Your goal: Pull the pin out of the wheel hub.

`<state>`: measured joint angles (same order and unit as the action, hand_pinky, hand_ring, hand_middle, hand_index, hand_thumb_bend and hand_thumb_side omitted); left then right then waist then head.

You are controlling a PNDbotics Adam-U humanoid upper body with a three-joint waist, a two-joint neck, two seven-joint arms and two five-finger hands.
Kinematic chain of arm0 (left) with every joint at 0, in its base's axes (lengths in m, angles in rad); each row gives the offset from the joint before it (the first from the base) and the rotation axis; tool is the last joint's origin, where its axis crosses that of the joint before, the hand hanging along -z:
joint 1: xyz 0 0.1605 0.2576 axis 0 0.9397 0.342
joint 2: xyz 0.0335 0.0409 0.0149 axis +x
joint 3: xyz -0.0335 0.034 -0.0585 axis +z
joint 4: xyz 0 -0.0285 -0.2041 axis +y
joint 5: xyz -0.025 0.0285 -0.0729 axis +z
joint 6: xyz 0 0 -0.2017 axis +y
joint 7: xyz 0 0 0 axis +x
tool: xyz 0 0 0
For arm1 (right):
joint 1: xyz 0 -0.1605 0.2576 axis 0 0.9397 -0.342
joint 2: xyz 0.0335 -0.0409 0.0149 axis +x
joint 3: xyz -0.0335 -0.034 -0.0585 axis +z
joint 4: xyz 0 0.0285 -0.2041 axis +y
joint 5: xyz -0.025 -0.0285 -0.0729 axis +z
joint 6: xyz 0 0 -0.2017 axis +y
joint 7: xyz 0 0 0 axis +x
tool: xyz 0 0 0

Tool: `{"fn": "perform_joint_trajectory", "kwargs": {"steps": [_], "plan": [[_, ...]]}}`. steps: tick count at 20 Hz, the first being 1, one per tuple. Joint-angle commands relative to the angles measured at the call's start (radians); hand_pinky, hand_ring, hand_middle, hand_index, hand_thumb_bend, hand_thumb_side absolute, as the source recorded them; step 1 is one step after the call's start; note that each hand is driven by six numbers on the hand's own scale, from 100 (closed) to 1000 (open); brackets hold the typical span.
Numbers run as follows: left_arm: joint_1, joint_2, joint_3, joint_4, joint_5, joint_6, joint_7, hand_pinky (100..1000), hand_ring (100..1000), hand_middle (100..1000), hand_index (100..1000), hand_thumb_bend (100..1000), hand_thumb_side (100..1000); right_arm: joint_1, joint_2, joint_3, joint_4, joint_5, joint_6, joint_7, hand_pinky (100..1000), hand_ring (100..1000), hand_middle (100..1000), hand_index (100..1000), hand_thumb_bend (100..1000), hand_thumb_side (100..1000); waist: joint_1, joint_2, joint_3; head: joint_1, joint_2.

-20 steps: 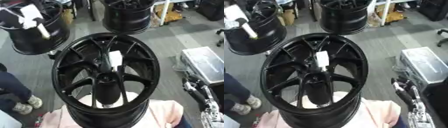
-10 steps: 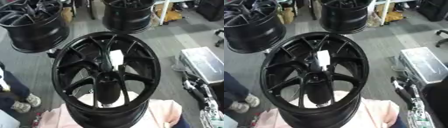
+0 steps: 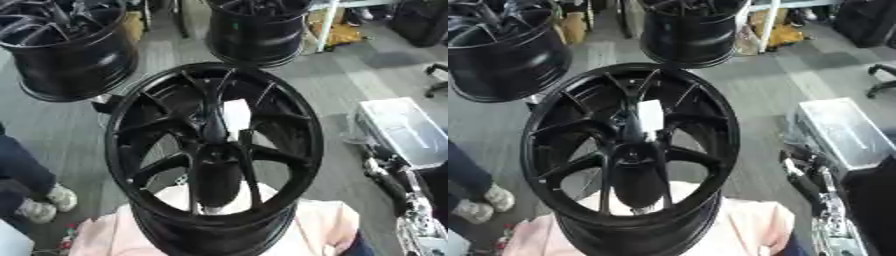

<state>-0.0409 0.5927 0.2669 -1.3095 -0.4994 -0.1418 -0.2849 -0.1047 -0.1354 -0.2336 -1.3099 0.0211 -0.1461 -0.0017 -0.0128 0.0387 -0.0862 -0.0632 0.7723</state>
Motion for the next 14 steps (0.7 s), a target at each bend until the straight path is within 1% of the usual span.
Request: {"fn": "perform_joint_trajectory", "kwargs": {"steps": [1,2,4,6,9,11,14], "plan": [[0.006,-0.079,0.091,-0.148,0.123,0.031,0.066,722,626,648,762,288,749,-0.007,-0.01,-0.004,-0.007,-0.007,-0.002,-0.003,686,662,735,823,301,399,-0.001,-0.003,0.003,-0.006,-0.002],[0.003,-0.124,0.111,-0.206,0.173,0.042,0.086,721,624,645,758,287,752,-0.006,-0.008,-0.002,-0.007,-0.007,-0.003,-0.001,686,662,735,823,301,400,-0.003,-0.002,0.005,-0.006,-0.002],[-0.004,-0.19,0.136,-0.306,0.255,0.079,0.106,714,619,635,747,280,749,-0.007,-0.005,-0.001,-0.006,-0.008,-0.004,0.001,686,662,735,823,302,400,-0.008,-0.002,0.008,-0.007,-0.002],[-0.02,-0.251,0.149,-0.392,0.316,0.122,0.117,707,612,625,739,277,744,-0.007,-0.002,-0.001,-0.006,-0.009,-0.005,0.002,686,662,735,823,301,400,-0.013,-0.003,0.01,-0.008,-0.002],[-0.056,-0.341,0.158,-0.497,0.378,0.193,0.13,701,608,618,730,279,734,-0.006,0.003,-0.003,-0.006,-0.011,-0.005,0.0,686,662,735,824,299,401,-0.018,-0.004,0.014,-0.012,-0.002],[-0.071,-0.382,0.157,-0.551,0.416,0.233,0.151,698,606,615,728,277,726,-0.006,0.005,-0.001,-0.007,-0.011,-0.006,0.002,686,662,735,824,296,403,-0.02,-0.003,0.014,-0.012,-0.002],[-0.071,-0.408,0.144,-0.597,0.468,0.27,0.174,700,611,620,741,280,732,-0.006,0.007,0.001,-0.008,-0.012,-0.006,0.003,686,662,735,824,293,404,-0.022,-0.001,0.014,-0.01,-0.002]]}}
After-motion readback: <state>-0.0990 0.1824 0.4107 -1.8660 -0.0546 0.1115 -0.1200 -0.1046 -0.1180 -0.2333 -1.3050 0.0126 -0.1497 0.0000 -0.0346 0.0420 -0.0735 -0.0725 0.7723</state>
